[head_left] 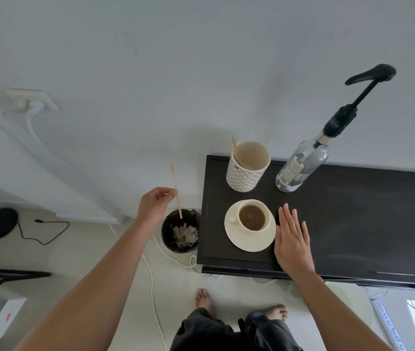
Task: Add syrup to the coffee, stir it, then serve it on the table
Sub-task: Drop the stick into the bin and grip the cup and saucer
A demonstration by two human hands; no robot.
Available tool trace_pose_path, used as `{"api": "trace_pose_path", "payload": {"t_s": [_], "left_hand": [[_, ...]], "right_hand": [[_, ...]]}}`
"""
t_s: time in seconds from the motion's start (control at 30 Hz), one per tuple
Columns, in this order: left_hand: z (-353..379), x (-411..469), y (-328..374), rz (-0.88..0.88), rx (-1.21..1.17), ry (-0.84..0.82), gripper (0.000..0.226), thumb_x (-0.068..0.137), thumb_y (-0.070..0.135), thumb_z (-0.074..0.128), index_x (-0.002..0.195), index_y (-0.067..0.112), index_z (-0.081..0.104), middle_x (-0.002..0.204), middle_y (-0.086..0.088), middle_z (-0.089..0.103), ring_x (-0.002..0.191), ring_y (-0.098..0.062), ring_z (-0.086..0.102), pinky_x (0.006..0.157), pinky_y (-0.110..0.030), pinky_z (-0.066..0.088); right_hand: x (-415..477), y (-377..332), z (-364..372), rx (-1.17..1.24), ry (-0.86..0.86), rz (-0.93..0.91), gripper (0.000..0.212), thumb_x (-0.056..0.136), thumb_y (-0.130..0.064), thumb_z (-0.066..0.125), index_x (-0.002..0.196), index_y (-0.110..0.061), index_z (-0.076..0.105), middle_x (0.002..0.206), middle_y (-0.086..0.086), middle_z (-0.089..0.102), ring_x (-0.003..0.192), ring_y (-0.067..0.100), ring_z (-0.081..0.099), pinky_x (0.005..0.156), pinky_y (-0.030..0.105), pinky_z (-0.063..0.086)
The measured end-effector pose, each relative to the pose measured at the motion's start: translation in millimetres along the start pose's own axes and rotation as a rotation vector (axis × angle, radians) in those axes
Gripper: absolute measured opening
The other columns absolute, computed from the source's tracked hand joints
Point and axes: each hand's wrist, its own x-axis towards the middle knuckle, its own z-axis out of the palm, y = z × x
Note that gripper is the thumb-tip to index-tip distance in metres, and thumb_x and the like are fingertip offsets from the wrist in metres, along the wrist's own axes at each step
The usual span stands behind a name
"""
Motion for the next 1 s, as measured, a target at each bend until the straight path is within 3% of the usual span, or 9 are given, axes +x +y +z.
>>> {"api": "trace_pose_path", "payload": {"t_s": [0.1, 0.2, 0.33, 0.47, 0.53, 0.63, 0.77, 0.9, 1.0], "left_hand": [[0, 11, -2, -0.008, 0.003, 0.02, 0.018, 0.097, 0.035, 0.088, 0.105, 0.019, 0.087, 0.107, -0.01, 0.085, 0.087, -0.015, 0.069, 0.088, -0.038, 0.055], [0, 17, -5, -0.015, -0.018, 0.018, 0.019, 0.098, 0.031, 0.087, 0.11, 0.017, 0.089, 0.109, -0.004, 0.087, 0.102, -0.02, 0.076, 0.088, -0.032, 0.054], [-3, 19, -12, -0.024, -0.023, 0.009, 0.027, 0.101, 0.028, 0.085, 0.124, 0.014, 0.088, 0.12, -0.002, 0.087, 0.114, -0.017, 0.077, 0.102, -0.027, 0.053], [-6, 17, -18, -0.05, -0.031, -0.004, 0.03, 0.102, 0.031, 0.083, 0.129, 0.017, 0.085, 0.109, -0.002, 0.084, 0.099, -0.013, 0.075, 0.105, -0.036, 0.057], [-6, 16, -22, -0.052, -0.041, -0.009, 0.029, 0.102, 0.032, 0.083, 0.129, 0.019, 0.086, 0.103, 0.003, 0.083, 0.092, -0.004, 0.073, 0.099, -0.034, 0.057], [-6, 12, -22, -0.056, -0.043, -0.011, 0.028, 0.103, 0.034, 0.081, 0.127, 0.021, 0.086, 0.1, 0.008, 0.081, 0.098, -0.011, 0.074, 0.093, -0.031, 0.053], [-3, 3, -20, -0.05, -0.055, -0.029, 0.027, 0.103, 0.037, 0.081, 0.126, 0.023, 0.086, 0.107, 0.003, 0.083, 0.095, -0.005, 0.071, 0.092, -0.032, 0.053], [1, -5, -17, -0.032, -0.072, -0.047, 0.026, 0.104, 0.036, 0.08, 0.126, 0.023, 0.086, 0.112, -0.002, 0.083, 0.099, -0.012, 0.073, 0.081, -0.026, 0.054], [6, -14, -13, -0.016, -0.059, -0.097, 0.021, 0.107, 0.037, 0.076, 0.124, 0.027, 0.082, 0.109, 0.005, 0.081, 0.084, -0.006, 0.068, 0.073, -0.019, 0.052]], "right_hand": [[1, 0, -2, 0.007, -0.019, 0.004, 0.061, 0.119, -0.037, 0.024, 0.177, -0.018, 0.025, 0.187, -0.002, 0.015, 0.173, 0.02, 0.008, 0.141, 0.05, 0.013], [2, 2, -2, 0.005, -0.029, 0.005, 0.061, 0.12, -0.039, 0.024, 0.178, -0.02, 0.023, 0.187, -0.004, 0.013, 0.173, 0.019, 0.006, 0.141, 0.048, 0.011], [2, 3, 0, 0.016, -0.021, 0.004, 0.061, 0.119, -0.039, 0.024, 0.177, -0.019, 0.024, 0.187, -0.003, 0.015, 0.173, 0.02, 0.008, 0.14, 0.051, 0.014], [2, 0, -1, 0.024, -0.017, 0.007, 0.062, 0.119, -0.04, 0.023, 0.177, -0.019, 0.026, 0.187, -0.003, 0.016, 0.173, 0.02, 0.009, 0.14, 0.051, 0.014], [2, 0, -1, 0.025, -0.016, 0.006, 0.062, 0.119, -0.039, 0.024, 0.177, -0.019, 0.026, 0.186, -0.003, 0.016, 0.173, 0.02, 0.009, 0.14, 0.05, 0.014], [2, 1, -1, 0.028, -0.014, 0.009, 0.061, 0.119, -0.038, 0.026, 0.176, -0.018, 0.027, 0.186, -0.003, 0.017, 0.173, 0.02, 0.01, 0.14, 0.051, 0.015], [2, 1, -2, 0.046, -0.02, 0.01, 0.06, 0.119, -0.038, 0.026, 0.177, -0.018, 0.027, 0.186, -0.003, 0.017, 0.173, 0.02, 0.009, 0.14, 0.051, 0.013], [2, -1, -4, 0.055, -0.023, 0.019, 0.059, 0.12, -0.036, 0.029, 0.177, -0.019, 0.027, 0.186, -0.003, 0.018, 0.173, 0.02, 0.01, 0.14, 0.05, 0.013], [1, -1, -5, 0.057, -0.032, 0.021, 0.06, 0.12, -0.038, 0.027, 0.177, -0.02, 0.025, 0.186, -0.003, 0.016, 0.173, 0.02, 0.008, 0.14, 0.049, 0.012]]}}
